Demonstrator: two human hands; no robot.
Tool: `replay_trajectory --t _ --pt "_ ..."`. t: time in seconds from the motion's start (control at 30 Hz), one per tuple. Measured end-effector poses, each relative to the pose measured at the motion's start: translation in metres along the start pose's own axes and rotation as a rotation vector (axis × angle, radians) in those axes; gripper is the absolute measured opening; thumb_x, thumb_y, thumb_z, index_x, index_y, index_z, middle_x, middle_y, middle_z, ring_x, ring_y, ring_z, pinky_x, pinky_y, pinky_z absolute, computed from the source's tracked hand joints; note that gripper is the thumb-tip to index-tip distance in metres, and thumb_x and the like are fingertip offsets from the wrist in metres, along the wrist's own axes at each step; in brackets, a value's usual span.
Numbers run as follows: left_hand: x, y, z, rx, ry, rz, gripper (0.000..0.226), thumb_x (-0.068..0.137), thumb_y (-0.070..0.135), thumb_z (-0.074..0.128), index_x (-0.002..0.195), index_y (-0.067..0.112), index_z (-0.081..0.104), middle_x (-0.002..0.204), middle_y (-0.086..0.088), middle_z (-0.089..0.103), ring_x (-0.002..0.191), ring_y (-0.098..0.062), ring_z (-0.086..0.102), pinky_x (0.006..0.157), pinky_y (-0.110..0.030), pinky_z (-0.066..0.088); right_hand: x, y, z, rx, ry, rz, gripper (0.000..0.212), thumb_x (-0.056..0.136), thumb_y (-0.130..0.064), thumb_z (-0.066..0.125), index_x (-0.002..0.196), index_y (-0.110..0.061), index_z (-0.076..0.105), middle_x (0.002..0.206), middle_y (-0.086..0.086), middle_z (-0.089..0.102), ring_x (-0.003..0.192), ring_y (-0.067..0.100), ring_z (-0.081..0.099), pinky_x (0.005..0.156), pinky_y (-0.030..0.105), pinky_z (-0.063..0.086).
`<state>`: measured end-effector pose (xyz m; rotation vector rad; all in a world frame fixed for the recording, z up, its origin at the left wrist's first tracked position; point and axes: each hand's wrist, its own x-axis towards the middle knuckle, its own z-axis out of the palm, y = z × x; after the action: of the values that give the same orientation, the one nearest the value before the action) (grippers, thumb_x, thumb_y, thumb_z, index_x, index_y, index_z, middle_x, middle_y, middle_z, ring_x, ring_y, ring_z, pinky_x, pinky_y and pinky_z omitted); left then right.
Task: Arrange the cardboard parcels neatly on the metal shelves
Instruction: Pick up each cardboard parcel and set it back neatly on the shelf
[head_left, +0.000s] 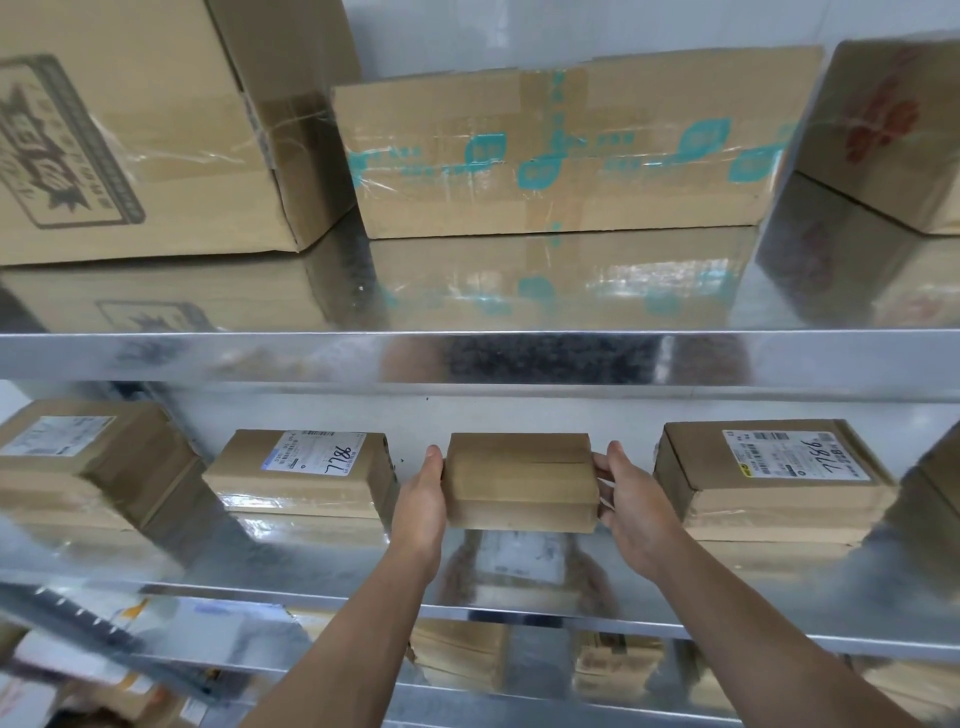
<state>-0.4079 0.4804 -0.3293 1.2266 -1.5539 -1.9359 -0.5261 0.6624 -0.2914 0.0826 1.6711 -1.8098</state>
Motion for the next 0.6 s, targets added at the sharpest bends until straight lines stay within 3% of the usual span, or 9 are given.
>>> replay_trajectory --t 0.13,0.3,0.4,0.5,0.6 --pt "-0.006 0.009 0.0 0.015 0.002 0.002 0.08 0.063 0.086 0.042 0.105 0.026 0.074 0.112 0.003 0.075 0.112 -0.021 0.065 0.113 -0.047 0.041 0.0 -0.002 0.002 -0.009 0.011 -0.009 0.043 0.112 -0.04 0.031 0.104 -0.019 0.067 0.105 0.001 0.073 0.1 0.015 0.067 0.103 0.04 0.05" --pt "-0.018 0.018 0.001 0.044 -0.015 0.024 0.052 0.092 0.069 0.041 0.094 0.028 0.073 0.11 0.001 0.075 0.111 -0.02 0.064 0.109 -0.041 0.041 0.002 -0.001 0.003 -0.045 0.034 -0.019 0.043 0.112 -0.042 0.033 0.105 -0.017 0.068 0.106 0.004 0.073 0.102 0.018 0.067 0.104 0.042 0.05" --pt "-0.016 0.016 0.0 0.071 -0.012 0.043 0.041 0.105 0.056 0.035 0.091 0.037 0.069 0.116 0.006 0.07 0.116 -0.016 0.059 0.103 -0.036 0.035 0.003 0.004 0.0 -0.093 0.026 -0.011 0.036 0.109 -0.042 0.044 0.114 -0.015 0.067 0.114 0.006 0.071 0.109 0.023 0.065 0.107 0.047 0.049" --pt "-0.01 0.014 -0.001 0.042 -0.015 0.038 0.042 0.106 0.057 0.033 0.101 0.038 0.071 0.128 0.006 0.063 0.122 -0.014 0.05 0.114 -0.042 0.032 0.006 0.012 -0.004 -0.192 0.025 -0.026 0.025 0.104 -0.035 0.057 0.119 -0.016 0.062 0.123 0.006 0.064 0.115 0.025 0.059 0.11 0.054 0.046" --pt "-0.013 0.02 -0.001 -0.142 -0.056 -0.009 0.041 0.108 0.047 0.038 0.113 0.024 0.072 0.112 0.006 0.065 0.11 -0.015 0.057 0.115 -0.047 0.036 0.008 0.016 -0.004 -0.23 0.029 -0.015 0.017 0.104 -0.023 0.058 0.119 -0.013 0.061 0.117 0.007 0.063 0.107 0.023 0.06 0.107 0.051 0.049"
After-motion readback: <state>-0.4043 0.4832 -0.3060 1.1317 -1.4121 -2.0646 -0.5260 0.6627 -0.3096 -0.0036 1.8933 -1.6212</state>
